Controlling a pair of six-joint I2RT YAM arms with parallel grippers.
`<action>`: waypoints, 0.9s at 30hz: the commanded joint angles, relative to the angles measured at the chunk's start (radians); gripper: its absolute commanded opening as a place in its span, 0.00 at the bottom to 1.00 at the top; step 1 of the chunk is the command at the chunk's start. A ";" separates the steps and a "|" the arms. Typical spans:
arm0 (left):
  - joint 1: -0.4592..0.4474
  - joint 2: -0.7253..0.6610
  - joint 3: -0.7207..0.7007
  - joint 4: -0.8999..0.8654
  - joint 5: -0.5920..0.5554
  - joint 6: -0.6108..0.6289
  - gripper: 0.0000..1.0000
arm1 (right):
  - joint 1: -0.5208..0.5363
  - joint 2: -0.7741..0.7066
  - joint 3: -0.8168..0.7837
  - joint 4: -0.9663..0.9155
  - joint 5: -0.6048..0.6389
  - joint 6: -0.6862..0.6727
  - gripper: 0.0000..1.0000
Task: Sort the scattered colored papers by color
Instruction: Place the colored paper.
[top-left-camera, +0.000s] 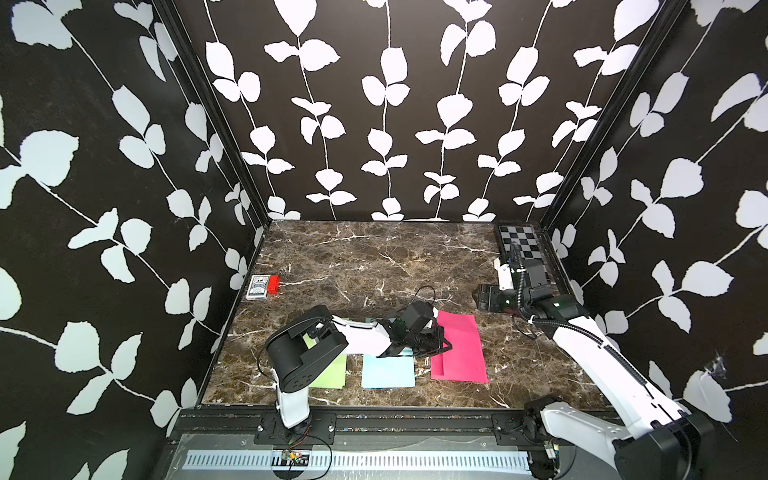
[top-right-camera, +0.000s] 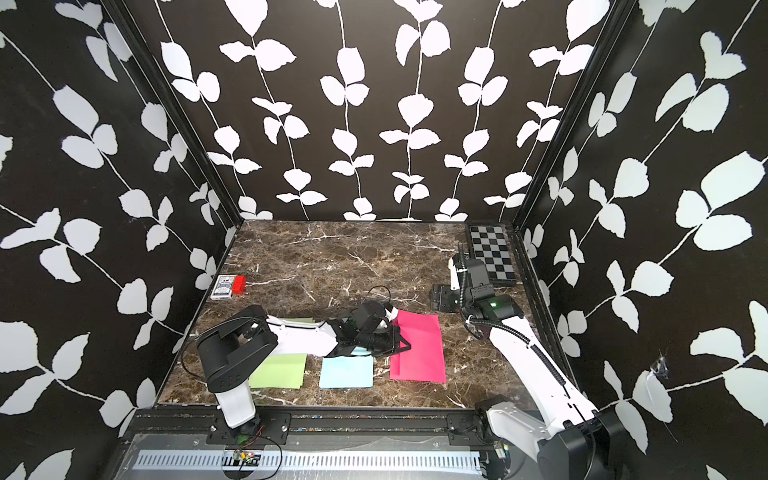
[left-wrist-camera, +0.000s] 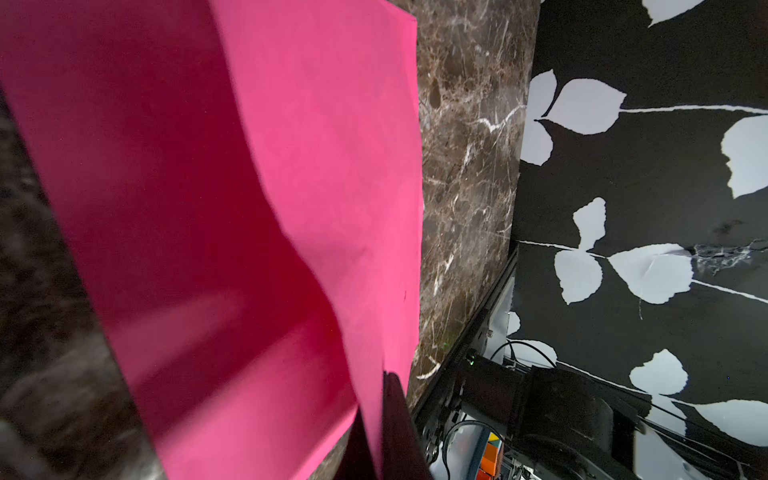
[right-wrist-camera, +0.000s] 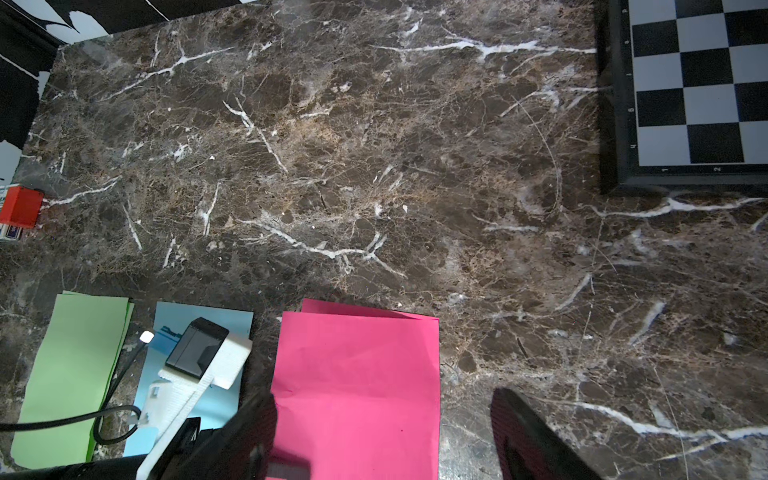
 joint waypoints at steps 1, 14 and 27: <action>0.006 -0.029 -0.001 -0.035 -0.004 0.033 0.00 | -0.005 0.003 -0.023 0.029 -0.003 -0.005 0.81; 0.028 -0.079 -0.004 -0.095 -0.018 0.079 0.00 | -0.005 0.017 -0.044 0.046 -0.012 0.005 0.81; 0.057 -0.085 -0.004 -0.138 -0.003 0.110 0.00 | -0.005 0.020 -0.053 0.049 -0.009 0.003 0.81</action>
